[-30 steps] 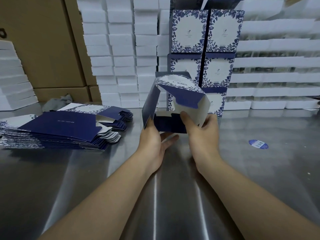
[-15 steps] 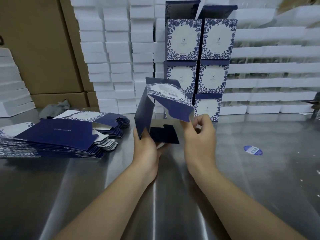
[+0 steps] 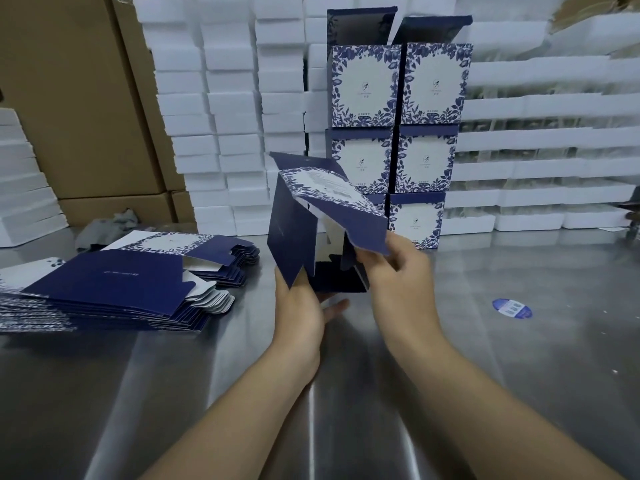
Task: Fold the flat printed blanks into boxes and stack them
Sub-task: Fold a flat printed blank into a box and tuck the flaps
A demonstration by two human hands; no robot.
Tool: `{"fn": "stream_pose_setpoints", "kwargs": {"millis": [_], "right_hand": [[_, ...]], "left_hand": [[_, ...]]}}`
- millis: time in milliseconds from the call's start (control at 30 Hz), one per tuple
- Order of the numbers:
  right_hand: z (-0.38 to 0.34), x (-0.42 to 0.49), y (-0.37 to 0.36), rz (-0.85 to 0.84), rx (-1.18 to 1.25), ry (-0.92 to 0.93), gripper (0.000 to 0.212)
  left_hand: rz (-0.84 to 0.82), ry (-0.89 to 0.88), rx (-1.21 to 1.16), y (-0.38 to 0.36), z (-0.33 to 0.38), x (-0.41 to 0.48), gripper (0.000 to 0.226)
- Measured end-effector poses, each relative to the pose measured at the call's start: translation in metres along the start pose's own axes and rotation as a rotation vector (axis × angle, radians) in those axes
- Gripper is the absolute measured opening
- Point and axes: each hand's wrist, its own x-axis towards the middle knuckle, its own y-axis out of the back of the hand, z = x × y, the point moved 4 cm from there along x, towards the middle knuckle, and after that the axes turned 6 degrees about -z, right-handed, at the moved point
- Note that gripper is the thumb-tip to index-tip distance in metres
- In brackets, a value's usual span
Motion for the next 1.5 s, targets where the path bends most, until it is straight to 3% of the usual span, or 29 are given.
{"fn": "stream_pose_setpoints", "kwargs": {"millis": [100,200,300,400,500,633,800,1000,1133,1267,1367,1500], "right_hand": [[0.01,0.0,0.005,0.069,-0.019,-0.028,0.028],[0.015,-0.001,0.011,0.138,0.006,-0.087,0.058],[0.024,0.001,0.014,0.1,-0.03,-0.234,0.071],[0.029,0.001,0.014,-0.043,-0.166,-0.299,0.054],[0.034,0.005,0.017,-0.044,-0.302,-0.252,0.033],[0.038,0.002,0.017,0.065,-0.053,-0.336,0.029],[0.032,-0.001,0.016,0.159,0.168,-0.434,0.03],[0.026,-0.005,0.011,0.176,0.253,-0.466,0.038],[0.026,-0.006,0.005,0.127,0.247,-0.5,0.037],[0.028,-0.012,-0.012,-0.05,0.203,-0.541,0.037],[0.031,-0.018,-0.023,-0.105,0.22,-0.57,0.043],[0.03,-0.016,-0.021,-0.143,0.277,-0.586,0.056]], "left_hand": [[0.003,0.006,0.036,-0.001,-0.001,0.0,0.057],[0.009,-0.006,0.096,-0.001,0.0,-0.001,0.053],[-0.008,0.002,0.113,-0.001,0.001,-0.001,0.05],[0.024,0.002,0.121,0.0,0.002,0.0,0.034],[0.035,0.01,0.128,0.0,0.001,0.001,0.036],[-0.045,-0.065,0.149,-0.003,0.004,-0.002,0.021],[-0.133,0.054,0.213,-0.009,0.003,-0.009,0.044],[-0.327,0.145,0.34,-0.021,0.0,-0.013,0.041],[-0.276,0.136,0.263,-0.023,0.002,-0.015,0.041],[-0.231,0.136,0.208,-0.02,0.008,-0.017,0.048],[-0.209,0.162,0.229,-0.018,0.006,-0.017,0.063],[-0.195,0.204,0.188,-0.017,0.006,-0.016,0.064]]}}
